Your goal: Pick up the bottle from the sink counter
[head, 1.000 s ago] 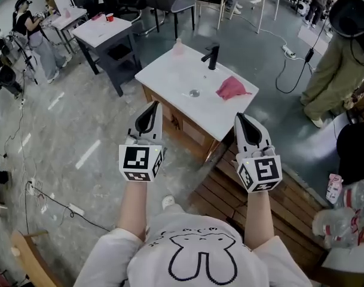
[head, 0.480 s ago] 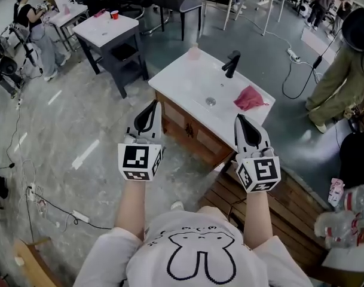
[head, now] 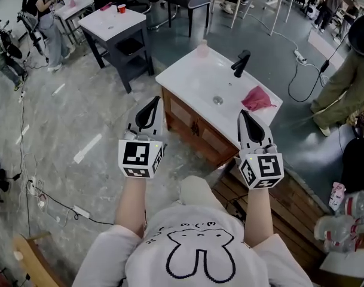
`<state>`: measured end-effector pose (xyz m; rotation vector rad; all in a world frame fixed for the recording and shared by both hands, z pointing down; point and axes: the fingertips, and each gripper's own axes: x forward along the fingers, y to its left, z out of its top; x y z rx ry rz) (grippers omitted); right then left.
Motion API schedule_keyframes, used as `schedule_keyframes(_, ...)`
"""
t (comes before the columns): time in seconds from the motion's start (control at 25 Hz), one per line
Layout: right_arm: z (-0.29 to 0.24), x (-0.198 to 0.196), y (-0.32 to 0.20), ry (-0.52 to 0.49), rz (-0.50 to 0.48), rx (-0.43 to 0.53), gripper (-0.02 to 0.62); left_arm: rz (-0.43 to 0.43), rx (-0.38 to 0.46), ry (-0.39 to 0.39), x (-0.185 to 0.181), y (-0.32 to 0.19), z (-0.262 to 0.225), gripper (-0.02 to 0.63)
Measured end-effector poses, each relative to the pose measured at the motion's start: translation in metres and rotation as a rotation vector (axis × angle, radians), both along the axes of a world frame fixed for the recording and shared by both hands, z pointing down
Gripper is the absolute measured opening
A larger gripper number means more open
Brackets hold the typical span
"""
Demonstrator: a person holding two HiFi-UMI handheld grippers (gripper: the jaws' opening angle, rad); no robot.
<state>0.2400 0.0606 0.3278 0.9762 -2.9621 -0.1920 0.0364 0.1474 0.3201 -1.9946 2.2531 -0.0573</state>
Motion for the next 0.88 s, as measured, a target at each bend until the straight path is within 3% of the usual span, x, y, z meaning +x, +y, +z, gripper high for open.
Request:
schedule_keyframes(0.48,0.011,-0.047,-0.047,0.0,-0.022,-0.009,0.031,-0.008,-0.021,-0.005,-0.04,-0.04,0.012,0.009)
schedule_keyframes(0.88,0.021,-0.133,-0.128,0.018,-0.029,-0.015,0.031,0.021,-0.048,-0.005,-0.115,-0.127,0.02,0.009)
